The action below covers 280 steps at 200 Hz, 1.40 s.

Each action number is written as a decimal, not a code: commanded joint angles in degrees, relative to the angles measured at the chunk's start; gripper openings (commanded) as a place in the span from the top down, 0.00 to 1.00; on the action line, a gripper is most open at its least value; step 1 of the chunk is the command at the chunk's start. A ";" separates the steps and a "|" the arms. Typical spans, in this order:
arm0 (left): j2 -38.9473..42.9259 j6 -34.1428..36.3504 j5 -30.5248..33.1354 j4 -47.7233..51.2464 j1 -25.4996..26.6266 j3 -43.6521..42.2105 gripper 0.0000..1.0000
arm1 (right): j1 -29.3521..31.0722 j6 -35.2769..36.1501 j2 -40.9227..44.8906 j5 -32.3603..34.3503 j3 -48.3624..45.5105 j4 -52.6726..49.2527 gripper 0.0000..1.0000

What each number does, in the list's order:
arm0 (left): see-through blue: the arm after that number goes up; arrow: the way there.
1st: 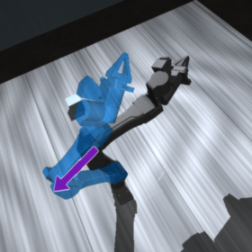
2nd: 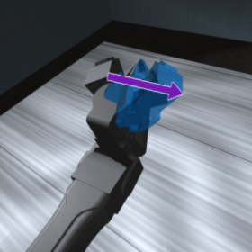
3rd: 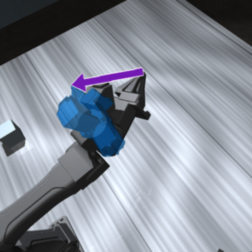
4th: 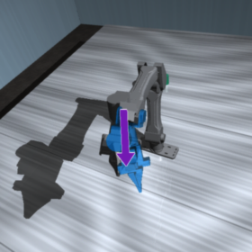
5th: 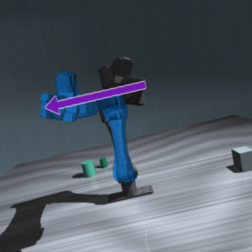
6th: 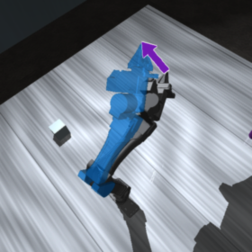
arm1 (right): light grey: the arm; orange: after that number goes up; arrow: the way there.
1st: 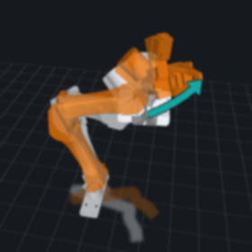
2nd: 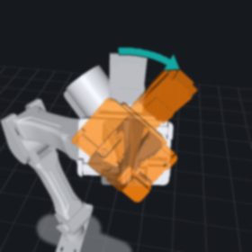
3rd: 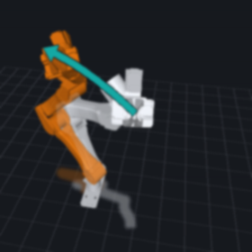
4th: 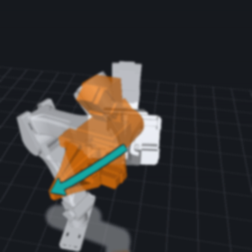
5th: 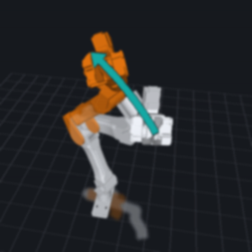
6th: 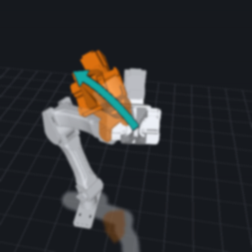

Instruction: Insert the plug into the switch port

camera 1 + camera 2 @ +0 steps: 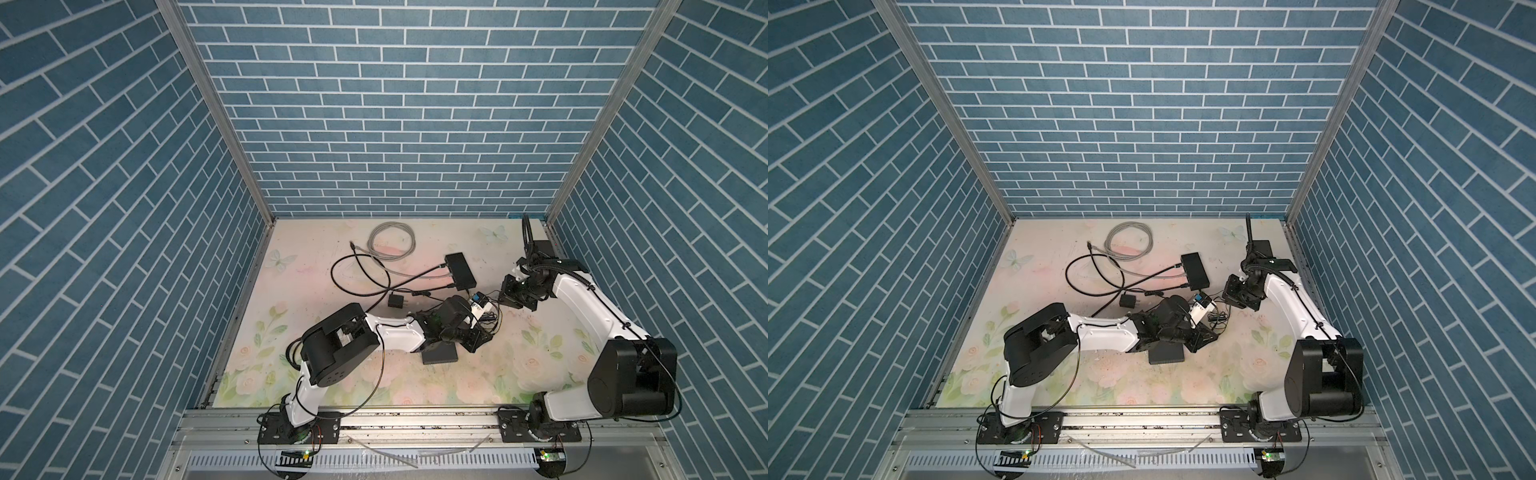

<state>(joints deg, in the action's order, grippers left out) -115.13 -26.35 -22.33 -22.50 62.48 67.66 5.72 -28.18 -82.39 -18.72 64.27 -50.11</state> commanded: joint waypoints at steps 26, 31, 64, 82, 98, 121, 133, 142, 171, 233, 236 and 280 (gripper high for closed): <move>0.80 -0.37 -1.30 -1.60 -0.20 -0.77 0.84 | -0.26 -1.09 0.83 -0.35 -1.59 -0.19 1.00; 0.70 -0.45 -1.40 -1.62 -0.21 -0.78 0.84 | -0.26 -1.13 0.83 -0.35 -1.58 -0.14 1.00; 0.44 -0.63 -1.77 -1.79 -0.23 -0.80 0.88 | -0.20 -1.08 0.56 -0.35 -1.60 -0.03 1.00; 0.60 -0.50 -2.01 -1.61 -0.25 -0.77 0.93 | -0.20 -1.02 0.30 -0.30 -1.49 0.10 1.00; 1.24 -0.09 -2.04 -0.98 -0.53 -0.95 0.94 | -0.21 -0.75 0.13 -0.35 -1.47 0.20 1.00; 3.05 2.45 -3.34 2.15 -2.29 -1.20 0.94 | -0.24 0.19 -0.14 -1.00 -1.90 1.33 0.93; 4.33 4.84 -4.51 5.17 -3.86 -1.06 0.96 | -0.25 0.96 0.03 -2.12 -2.16 2.73 0.87; 5.18 6.97 -6.50 7.47 -5.27 -0.66 0.96 | -0.19 1.53 0.25 -2.89 -2.30 4.00 0.82; 6.65 15.76 -13.38 18.05 -10.35 2.86 0.97 | -0.20 6.28 2.11 -5.89 -2.75 7.50 0.67; 6.20 27.45 -25.36 34.83 -20.50 10.72 0.97 | 0.62 29.16 18.47 -27.18 -17.43 40.22 0.61; 6.11 27.49 -25.85 35.07 -21.00 10.98 0.97 | 0.89 30.12 19.59 -27.44 -19.04 44.18 0.61; 3.79 33.62 -29.65 45.57 -25.48 17.73 0.97 | 3.36 51.93 14.36 -37.53 -20.47 52.76 0.64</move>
<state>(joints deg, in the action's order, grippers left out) -110.26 0.99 -47.75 13.69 38.65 81.28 8.38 3.62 -62.43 -47.59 39.86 -1.63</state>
